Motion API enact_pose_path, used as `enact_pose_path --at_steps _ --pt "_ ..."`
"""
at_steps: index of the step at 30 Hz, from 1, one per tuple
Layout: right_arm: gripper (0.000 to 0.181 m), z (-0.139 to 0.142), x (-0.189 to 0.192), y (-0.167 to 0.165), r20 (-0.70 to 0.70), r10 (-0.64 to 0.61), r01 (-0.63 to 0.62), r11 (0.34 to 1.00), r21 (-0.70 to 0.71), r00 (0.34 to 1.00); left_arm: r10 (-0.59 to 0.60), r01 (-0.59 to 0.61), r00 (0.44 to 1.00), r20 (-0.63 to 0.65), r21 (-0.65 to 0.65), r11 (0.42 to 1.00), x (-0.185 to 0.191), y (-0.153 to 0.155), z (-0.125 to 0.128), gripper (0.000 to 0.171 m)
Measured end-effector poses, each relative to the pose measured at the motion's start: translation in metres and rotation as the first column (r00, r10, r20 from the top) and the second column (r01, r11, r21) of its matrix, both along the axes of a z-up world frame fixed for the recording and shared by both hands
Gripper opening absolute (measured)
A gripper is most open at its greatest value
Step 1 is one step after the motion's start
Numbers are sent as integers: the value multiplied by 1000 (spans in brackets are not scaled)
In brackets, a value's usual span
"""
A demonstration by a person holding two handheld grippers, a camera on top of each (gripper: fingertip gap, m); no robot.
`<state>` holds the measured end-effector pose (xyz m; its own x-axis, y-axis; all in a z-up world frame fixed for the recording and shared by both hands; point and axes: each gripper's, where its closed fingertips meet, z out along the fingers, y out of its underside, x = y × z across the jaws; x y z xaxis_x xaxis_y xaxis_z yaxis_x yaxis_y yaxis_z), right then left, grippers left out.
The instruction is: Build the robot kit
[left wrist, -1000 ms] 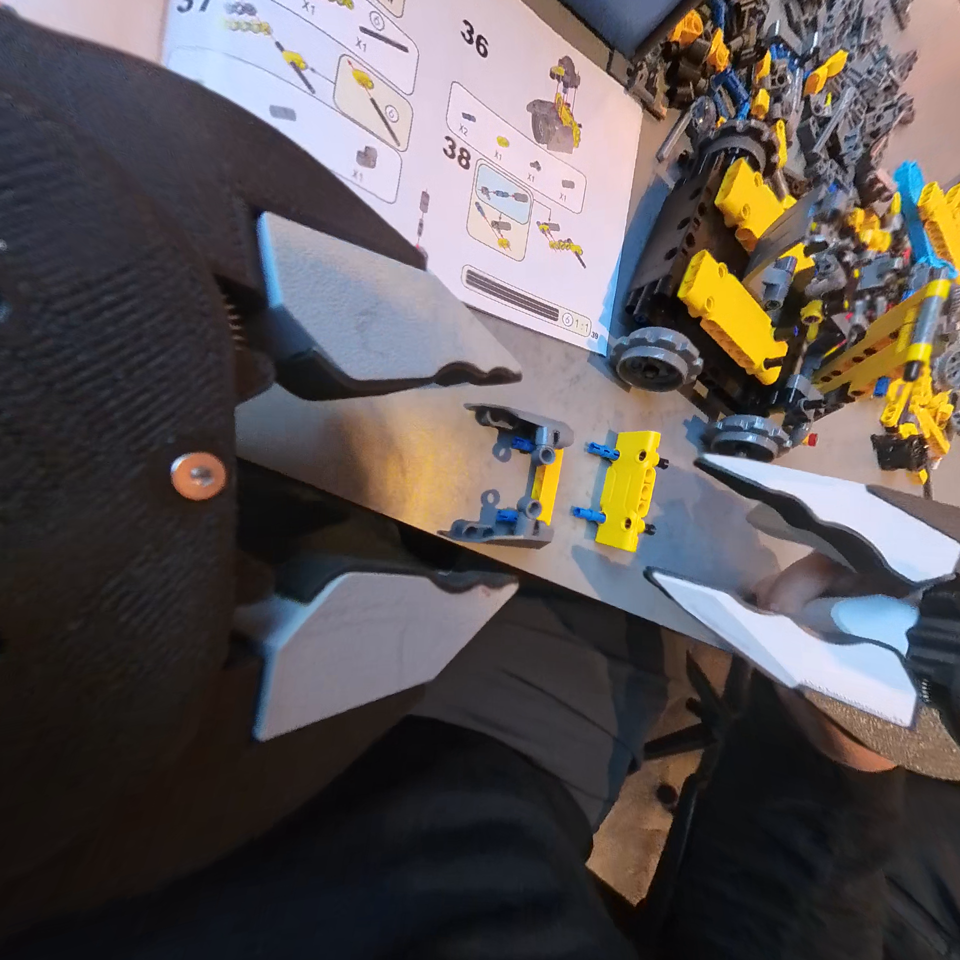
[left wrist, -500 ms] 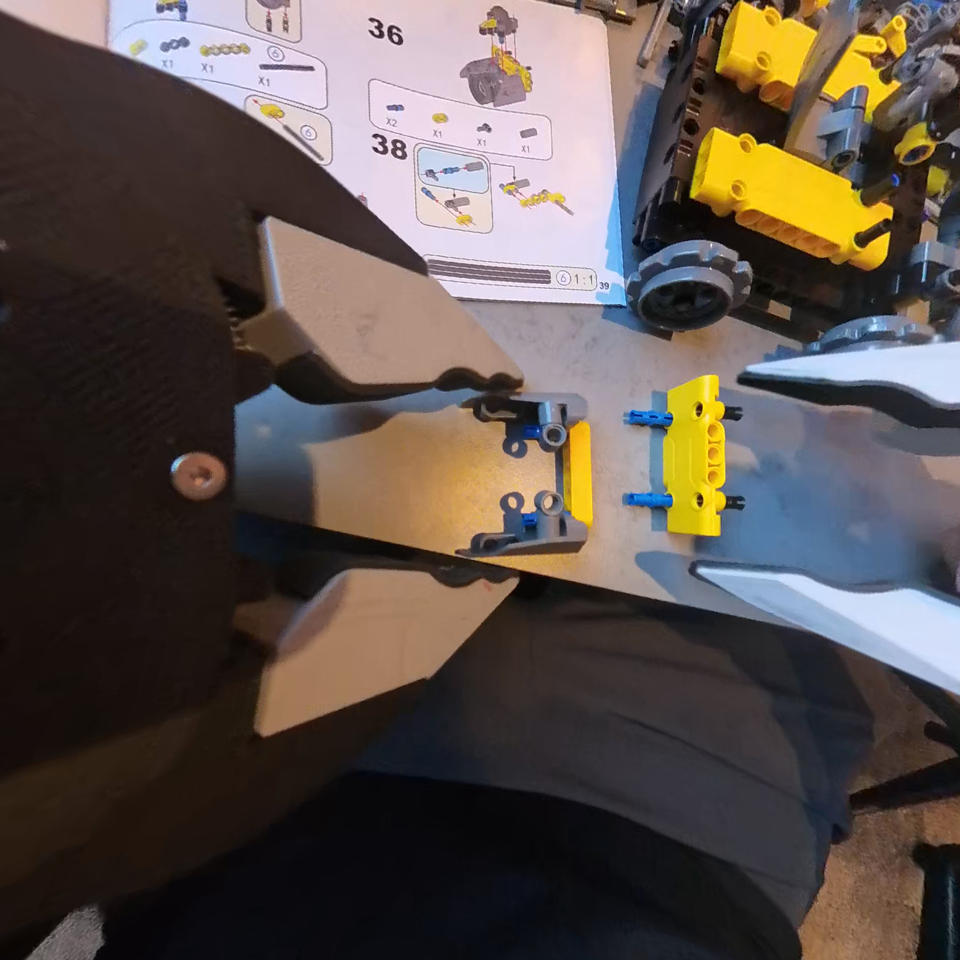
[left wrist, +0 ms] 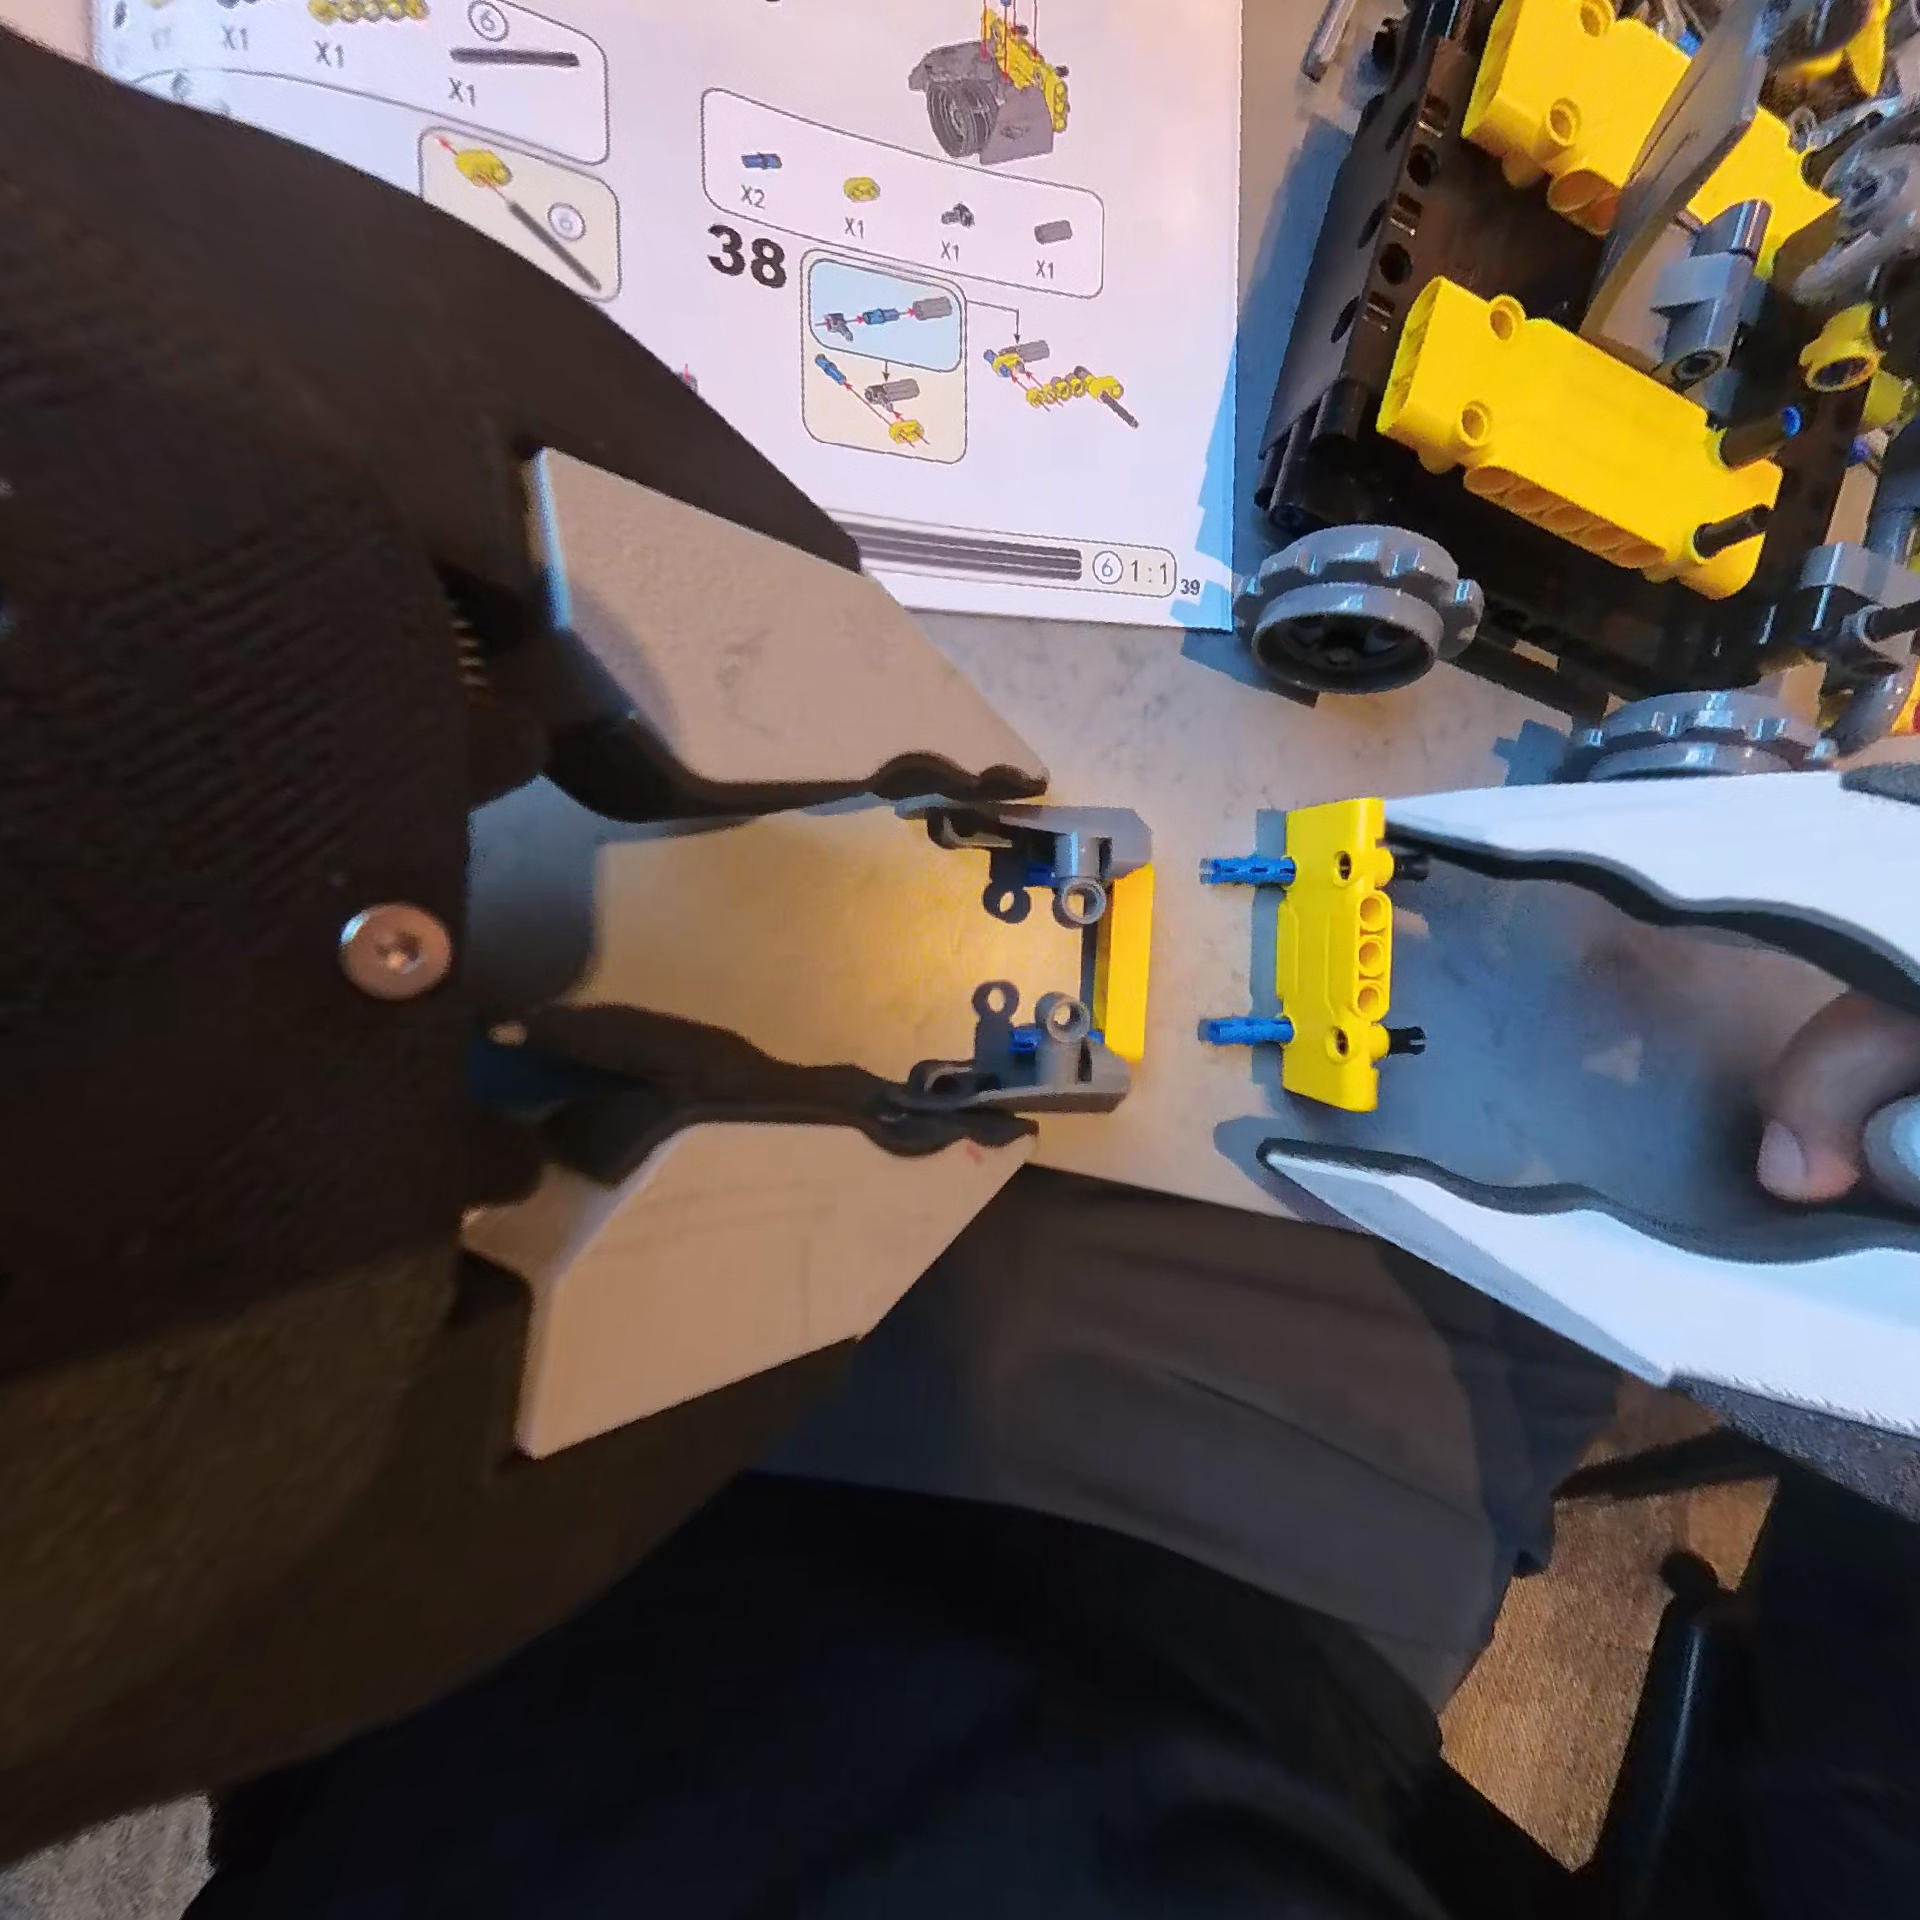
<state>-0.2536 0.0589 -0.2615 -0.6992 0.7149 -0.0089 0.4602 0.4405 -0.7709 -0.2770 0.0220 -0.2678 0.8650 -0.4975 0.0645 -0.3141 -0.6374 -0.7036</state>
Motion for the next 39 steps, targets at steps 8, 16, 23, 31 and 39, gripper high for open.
enact_pose_path --at_steps 8,16,23,31,39 --pt "53 1 -4 3 -4 -24 24 1000 -2 1000 8 -7 994 113 -8 1000 -8 -1 4 56" --pt "53 11 -11 1 -44 -69 67 996 -51 997 8 -8 996 89 1 1000 -4 1 3 57" --pt "53 12 -16 -14 -53 -64 62 997 -49 997 13 -14 997 74 6 1000 -5 2 2 57" --pt "53 10 -18 -18 -36 -62 60 997 -55 997 11 -12 999 50 14 1000 -4 3 1 57" --pt "53 10 -18 -18 -50 -66 64 997 -41 997 12 -12 1000 16 25 1000 -3 4 0 57"
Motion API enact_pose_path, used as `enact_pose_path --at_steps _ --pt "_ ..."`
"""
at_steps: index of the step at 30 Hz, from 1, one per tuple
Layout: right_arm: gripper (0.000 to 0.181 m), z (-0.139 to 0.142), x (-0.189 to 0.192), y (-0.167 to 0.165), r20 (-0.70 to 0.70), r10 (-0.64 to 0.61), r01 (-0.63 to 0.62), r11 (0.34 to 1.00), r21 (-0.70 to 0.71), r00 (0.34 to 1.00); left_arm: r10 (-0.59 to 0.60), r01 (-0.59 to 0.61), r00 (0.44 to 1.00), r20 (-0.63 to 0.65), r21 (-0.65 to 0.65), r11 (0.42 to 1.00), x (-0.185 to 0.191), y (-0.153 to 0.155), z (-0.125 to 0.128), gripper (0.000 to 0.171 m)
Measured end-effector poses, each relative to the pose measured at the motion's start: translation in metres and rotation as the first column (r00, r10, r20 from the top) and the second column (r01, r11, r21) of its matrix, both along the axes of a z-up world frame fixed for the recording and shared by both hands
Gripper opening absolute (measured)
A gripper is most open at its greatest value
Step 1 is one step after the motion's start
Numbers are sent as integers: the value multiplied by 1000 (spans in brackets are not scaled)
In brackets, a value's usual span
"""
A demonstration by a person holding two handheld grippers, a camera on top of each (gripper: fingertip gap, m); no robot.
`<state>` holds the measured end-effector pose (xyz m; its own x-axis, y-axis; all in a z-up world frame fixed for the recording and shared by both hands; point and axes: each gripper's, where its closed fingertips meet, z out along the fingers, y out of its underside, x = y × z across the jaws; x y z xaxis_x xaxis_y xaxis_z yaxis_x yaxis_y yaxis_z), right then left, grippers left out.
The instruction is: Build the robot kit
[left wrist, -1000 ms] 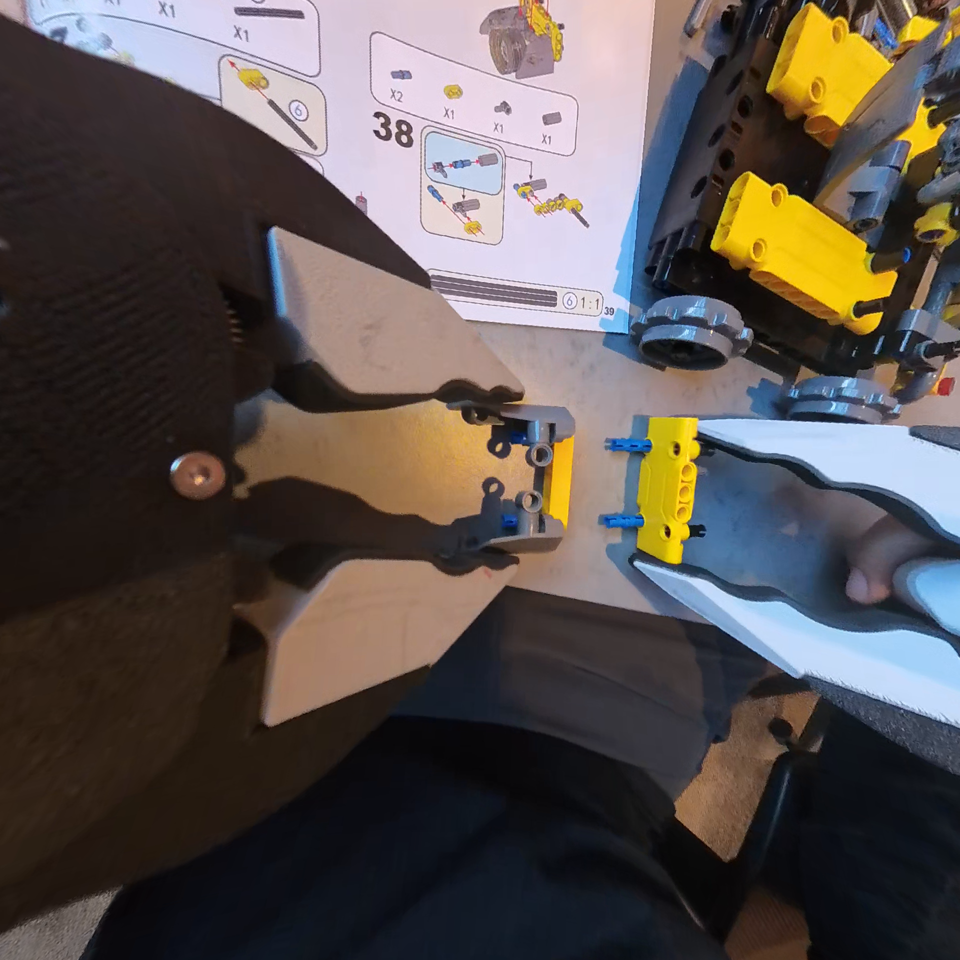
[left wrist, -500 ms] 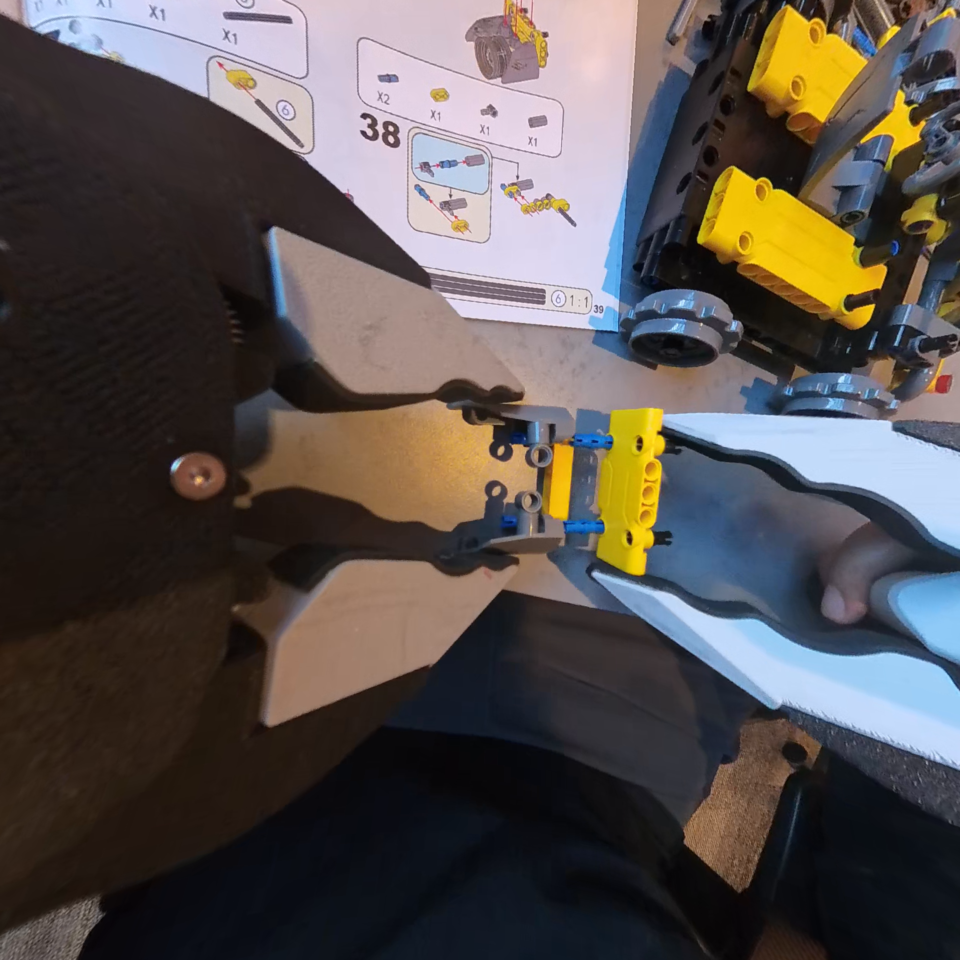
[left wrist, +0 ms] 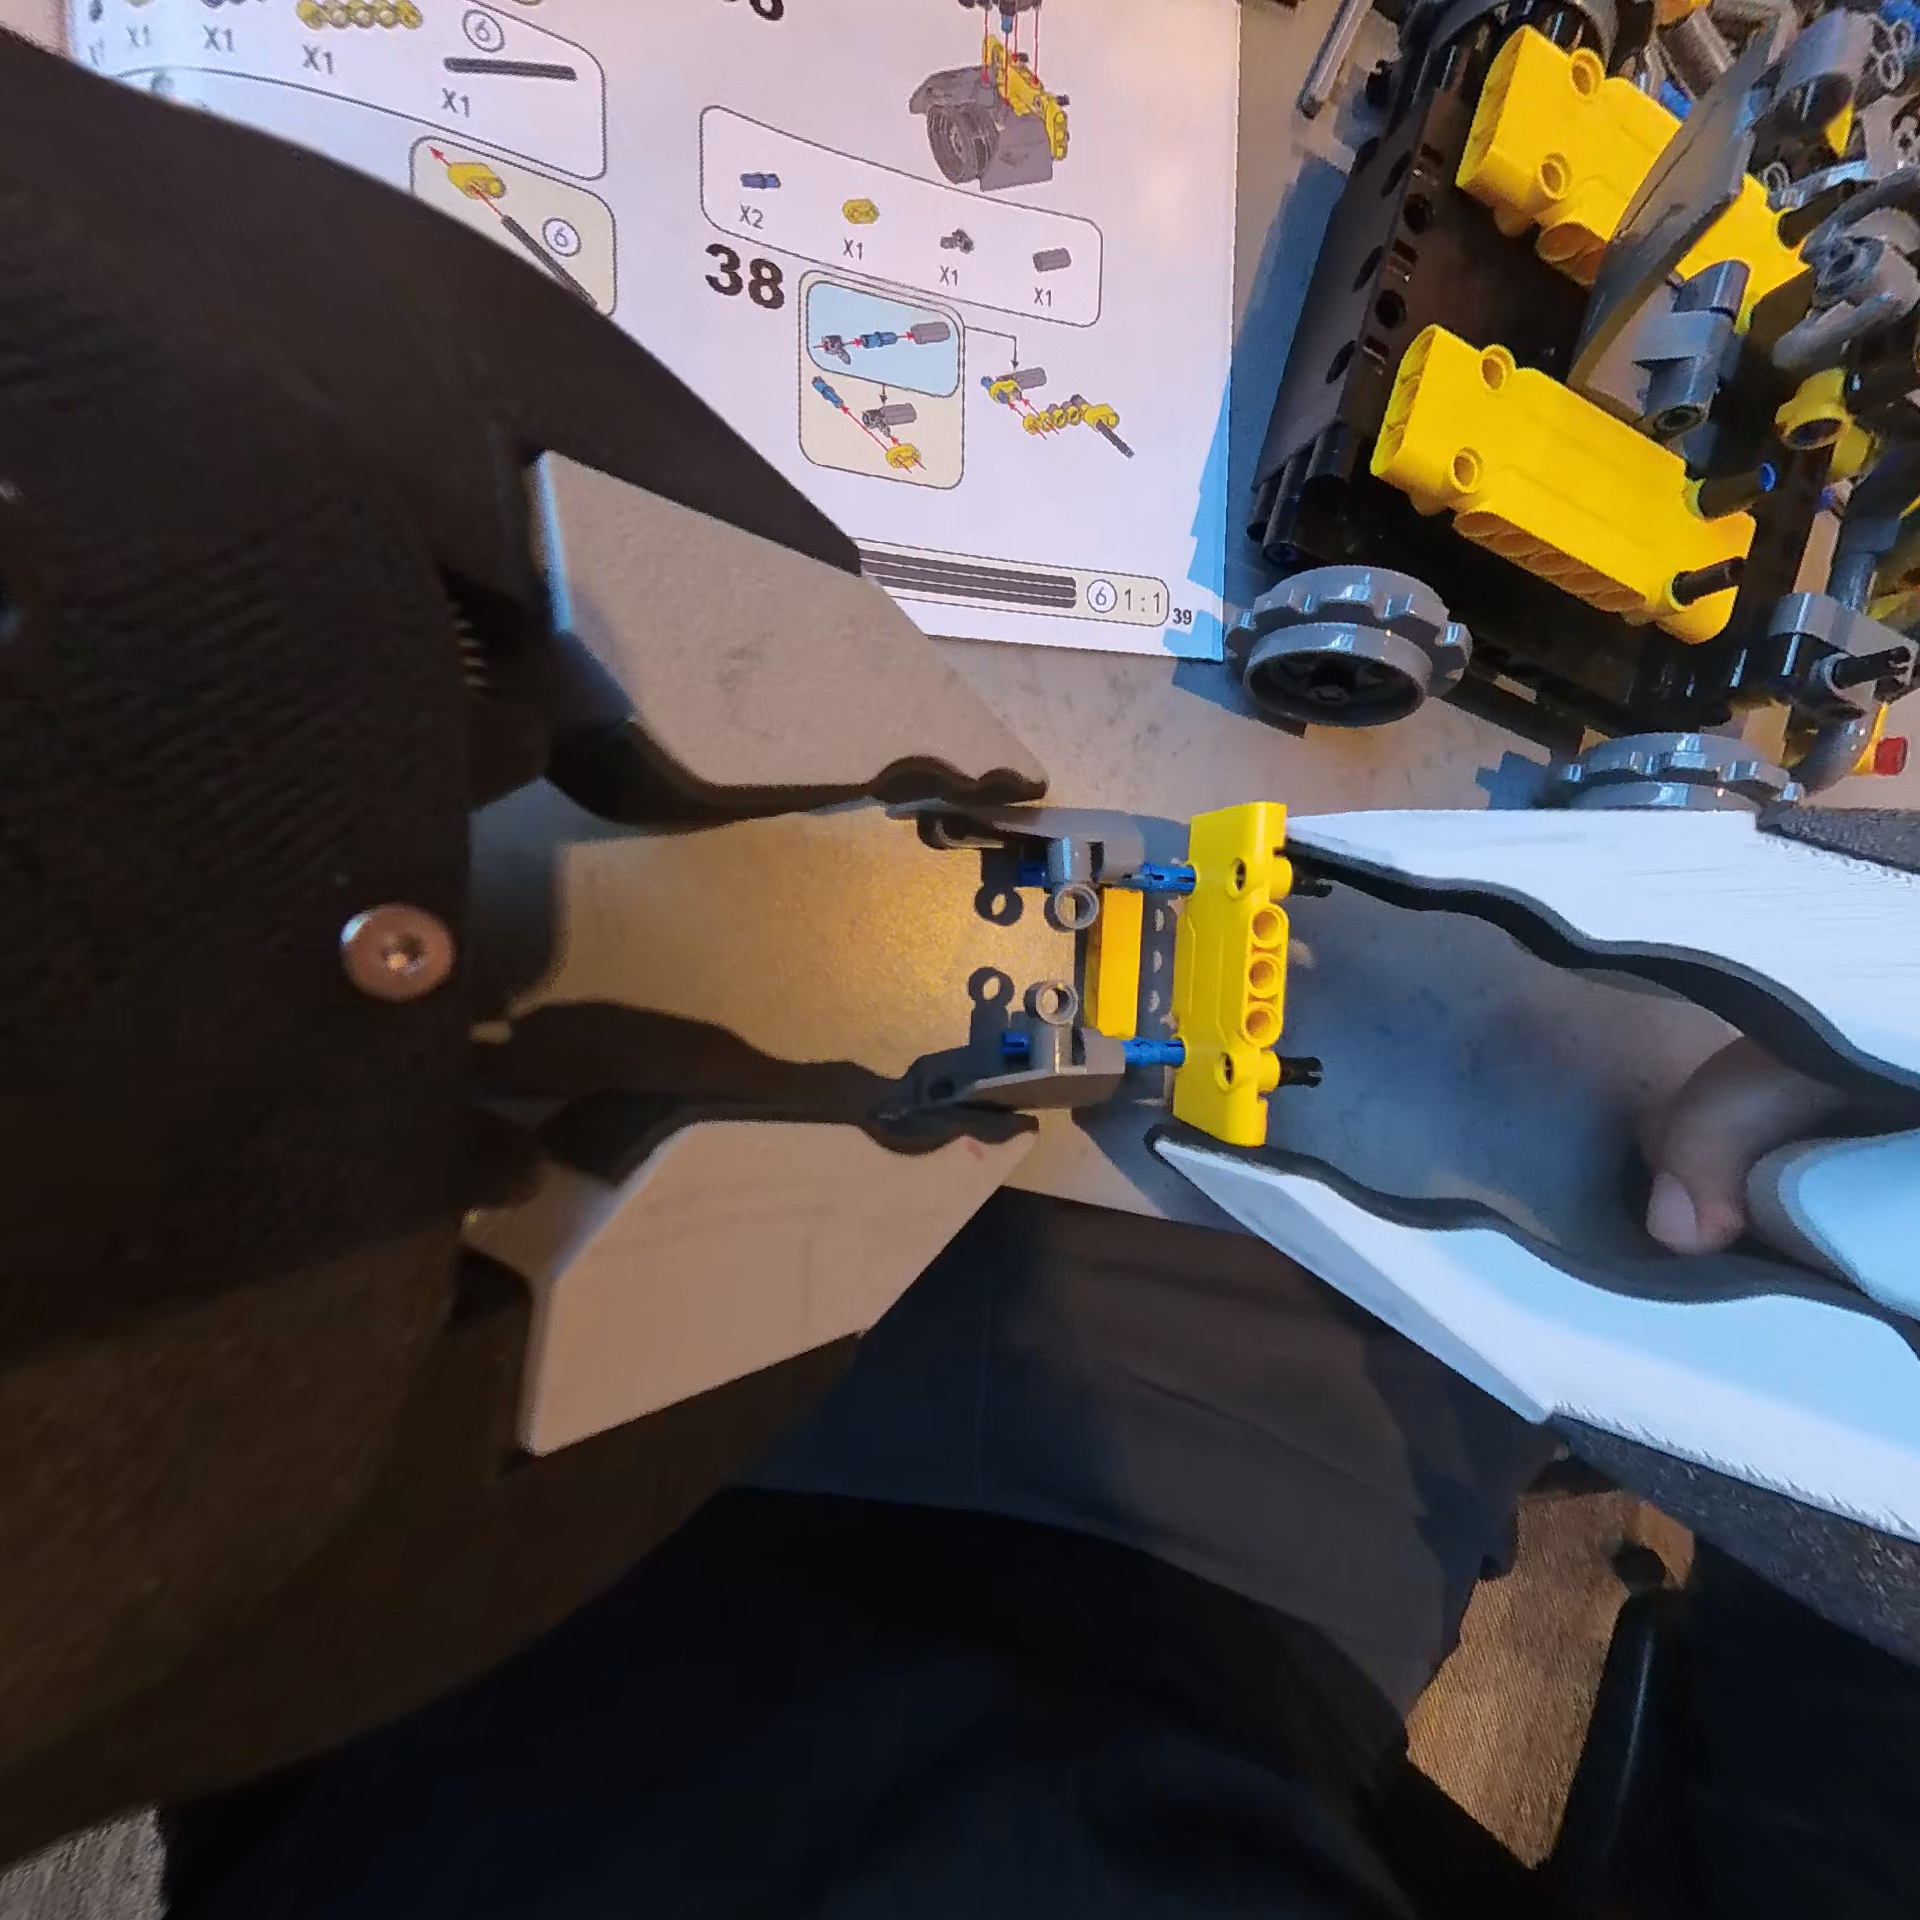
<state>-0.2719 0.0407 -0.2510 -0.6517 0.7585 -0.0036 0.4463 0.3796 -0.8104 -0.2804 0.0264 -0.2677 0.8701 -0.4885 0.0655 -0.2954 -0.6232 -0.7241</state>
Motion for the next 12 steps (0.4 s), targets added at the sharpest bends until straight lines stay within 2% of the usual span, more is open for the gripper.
enact_pose_path --at_steps 12 --pt "53 1 1 -1 -3 6 -6 1000 -5 1000 43 -42 997 -61 29 999 2 1 -1 59"
